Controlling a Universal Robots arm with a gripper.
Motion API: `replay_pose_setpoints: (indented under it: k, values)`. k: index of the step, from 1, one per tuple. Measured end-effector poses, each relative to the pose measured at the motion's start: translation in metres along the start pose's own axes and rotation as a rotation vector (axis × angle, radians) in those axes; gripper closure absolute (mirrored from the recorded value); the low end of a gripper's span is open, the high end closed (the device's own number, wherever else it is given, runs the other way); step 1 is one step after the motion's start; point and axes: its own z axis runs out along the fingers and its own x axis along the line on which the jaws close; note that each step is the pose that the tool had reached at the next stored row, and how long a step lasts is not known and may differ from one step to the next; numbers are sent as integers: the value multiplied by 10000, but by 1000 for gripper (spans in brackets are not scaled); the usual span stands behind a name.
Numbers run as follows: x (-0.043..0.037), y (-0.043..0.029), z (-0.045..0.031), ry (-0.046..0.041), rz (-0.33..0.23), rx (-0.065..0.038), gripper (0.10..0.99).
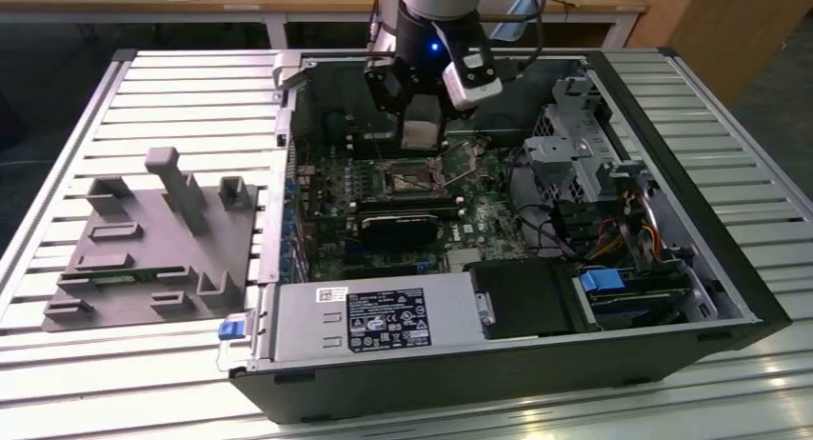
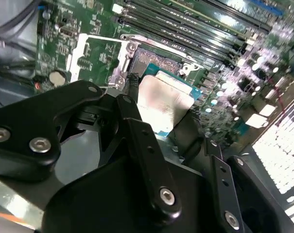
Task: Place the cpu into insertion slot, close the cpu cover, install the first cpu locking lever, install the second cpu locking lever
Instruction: 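Place the cpu into insertion slot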
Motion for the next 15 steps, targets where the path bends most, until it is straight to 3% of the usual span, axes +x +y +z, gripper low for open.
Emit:
replay_pose_setpoints:
  k: [15]
  values:
    - [-2, -7, 88, -221, 2721, -52, 545]
